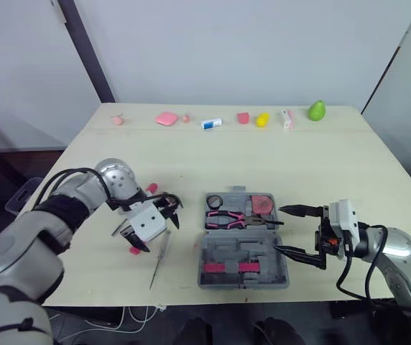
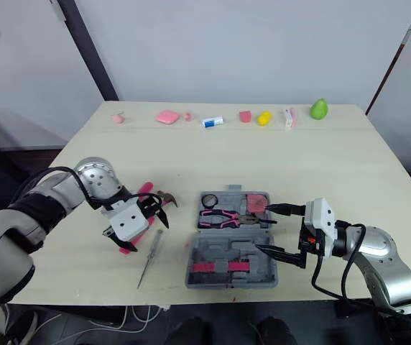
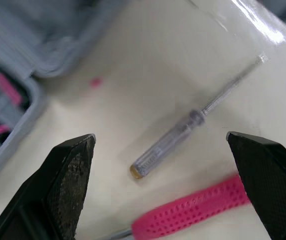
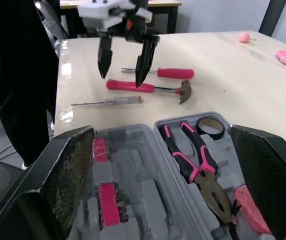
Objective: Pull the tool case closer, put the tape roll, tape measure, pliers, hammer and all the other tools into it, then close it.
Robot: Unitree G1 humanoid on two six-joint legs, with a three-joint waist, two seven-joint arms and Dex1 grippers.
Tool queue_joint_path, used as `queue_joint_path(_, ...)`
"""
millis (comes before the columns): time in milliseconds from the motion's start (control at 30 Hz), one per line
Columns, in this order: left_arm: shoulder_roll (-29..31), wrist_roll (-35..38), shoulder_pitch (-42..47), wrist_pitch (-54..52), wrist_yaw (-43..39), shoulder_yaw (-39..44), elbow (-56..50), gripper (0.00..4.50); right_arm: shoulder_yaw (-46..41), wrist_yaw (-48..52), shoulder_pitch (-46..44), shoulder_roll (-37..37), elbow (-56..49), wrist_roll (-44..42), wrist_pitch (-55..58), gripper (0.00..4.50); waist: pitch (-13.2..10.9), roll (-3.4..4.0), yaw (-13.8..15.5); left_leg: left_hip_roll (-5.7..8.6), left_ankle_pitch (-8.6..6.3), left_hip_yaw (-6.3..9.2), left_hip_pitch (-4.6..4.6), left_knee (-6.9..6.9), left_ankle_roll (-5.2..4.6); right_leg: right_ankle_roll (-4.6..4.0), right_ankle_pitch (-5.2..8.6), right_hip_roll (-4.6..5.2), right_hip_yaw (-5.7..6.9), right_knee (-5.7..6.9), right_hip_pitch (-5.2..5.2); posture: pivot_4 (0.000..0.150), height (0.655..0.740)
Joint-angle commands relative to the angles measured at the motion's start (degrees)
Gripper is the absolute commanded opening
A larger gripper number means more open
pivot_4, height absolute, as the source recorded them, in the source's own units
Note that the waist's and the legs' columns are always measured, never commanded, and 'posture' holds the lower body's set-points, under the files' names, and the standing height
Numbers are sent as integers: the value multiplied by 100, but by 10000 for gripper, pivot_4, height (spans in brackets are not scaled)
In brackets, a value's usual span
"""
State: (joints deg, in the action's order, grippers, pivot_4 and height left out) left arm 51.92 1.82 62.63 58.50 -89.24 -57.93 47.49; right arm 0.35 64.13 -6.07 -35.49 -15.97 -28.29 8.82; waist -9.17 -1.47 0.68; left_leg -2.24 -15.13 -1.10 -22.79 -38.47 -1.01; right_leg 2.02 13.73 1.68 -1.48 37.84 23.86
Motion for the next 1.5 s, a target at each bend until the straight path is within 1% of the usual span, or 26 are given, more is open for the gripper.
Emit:
queue_joint_path(33, -190, -300, 227, 813, -326, -309, 563, 44791, -127, -66, -47, -52, -186, -69, 5, 45000, -1, -1, -5, 0, 0, -1, 0, -1, 0, 0, 0, 0, -1, 0, 0, 1500, 7400)
queue_joint_path(133, -519, -725, 247, 1284, -322, -161, 980, 44791, -136, -87, -17, -66, -197, -70, -7, 45000, -4, -7, 0, -1, 0, 0, -1, 0, 0, 0, 0, -1, -1, 1, 1, 1500, 7400)
queue_joint_path(267, -809, -1369, 246, 1724, 64, -20, 1339, 44791, -142, -120, -8, -66, -180, -54, -30, 45000, -8, -14, 4, -1, 0, 1, -3, -2, 0, 1, 0, -1, 0, 0, 0, 1500, 7400)
queue_joint_path(333, -895, -1730, 251, 1828, 297, 57, 1460, 44791, -134, -137, -9, -61, -184, -47, -32, 45000, -10, -18, 1, -1, 0, 1, -3, -3, 0, 1, 0, -1, 0, 1, 0, 1500, 7400)
queue_joint_path(633, -1103, -2829, 174, 2152, 1234, 270, 1555, 44791, -73, -228, 3, -27, -233, -26, -25, 45000, -11, -19, 1, -1, 0, 3, -3, -3, 0, 2, -1, 0, 2, 3, -1, 1500, 7400)
queue_joint_path(700, -1126, -3045, 165, 2214, 1442, 271, 1551, 39622, -80, -235, -2, -35, -227, -31, -24, 45000, -11, -19, 0, -1, 0, 3, -2, -3, 0, 2, -1, 0, 2, 4, -1, 1500, 7400)
queue_joint_path(767, -1143, -3150, 132, 2288, 1582, 261, 1577, 32768, -82, -242, -3, -40, -231, -34, -17, 45000, -11, -19, -2, -1, 0, 4, 0, -3, 0, 2, -1, 0, 2, 5, -1, 1500, 7400)
queue_joint_path(800, -1140, -3250, 125, 2311, 1673, 253, 1582, 27415, -81, -243, -6, -41, -230, -34, -17, 45000, -11, -19, -4, -1, 0, 4, 0, -3, 0, 2, -1, 0, 1, 6, -1, 1500, 7400)
queue_joint_path(833, -1136, -3354, 125, 2324, 1767, 249, 1582, 23467, -81, -242, -8, -41, -228, -35, -17, 45000, -10, -18, -5, -1, 0, 3, 2, -3, 0, 2, -1, 0, 1, 7, -2, 1500, 7400)
queue_joint_path(867, -1128, -3464, 126, 2336, 1861, 247, 1586, 18455, -77, -246, -11, -39, -231, -33, -15, 45000, -10, -18, -3, -1, 0, 2, 4, -3, 0, 2, -1, 0, 0, 8, -3, 1500, 7400)
queue_joint_path(900, -1126, -3550, 126, 2352, 1941, 249, 1600, 12712, -75, -249, -12, -36, -233, -32, -15, 45000, -10, -17, -2, -1, 0, 2, 7, -3, 0, 2, -1, 0, 1, 9, -5, 1500, 7400)
queue_joint_path(933, -1125, -3609, 125, 2369, 2003, 254, 1616, 8824, -70, -254, -14, -33, -237, -30, -12, 45000, -8, -16, -2, -1, 0, 2, 8, -3, 0, 2, -1, 0, 0, 11, -5, 1500, 7400)
queue_joint_path(967, -1121, -3667, 126, 2402, 2057, 251, 1629, 3643, -66, -256, -13, -30, -240, -32, -9, 45000, -8, -15, -1, -1, 0, 2, 10, -3, 0, 2, -2, 0, 0, 11, -7, 1500, 7400)
queue_joint_path(1000, -1111, -3712, 127, 2438, 2101, 245, 1635, 878, -58, -259, -13, -27, -243, -30, -6, 45000, -7, -14, -1, -1, 0, 2, 12, -3, 0, 2, -2, 0, 0, 11, -9, 1500, 7400)
queue_joint_path(1100, -1070, -3747, 137, 2602, 2171, 215, 1660, 335, -47, -258, -20, -21, -239, -30, -4, 45000, -7, -14, -3, -1, 0, 2, 15, -3, 0, 2, -2, 0, 0, 11, -12, 1500, 7400)
queue_joint_path(1333, -873, -3053, 457, 2914, 1964, 141, 1704, 335, -19, -228, -53, -2, -196, -23, -21, 45000, -11, -20, -4, -1, 0, 3, 12, -3, 0, 2, -2, 0, 1, 10, -11, 1500, 7400)
queue_joint_path(1433, -579, -2265, 530, 2751, 1678, 29, 1378, 335, -21, -209, -54, 2, -168, -25, -40, 45000, -13, -24, -4, -1, 0, 6, 8, -6, 0, 1, -2, 0, 4, 10, -10, 1500, 7400)
queue_joint_path(1500, -247, -1395, 402, 2161, 1249, 105, 766, 335, -24, -203, -53, 3, -149, -25, -57, 45000, -13, -24, -13, -1, 0, 5, 8, -6, 0, 2, -2, 1, 4, 10, -10, 1500, 7400)
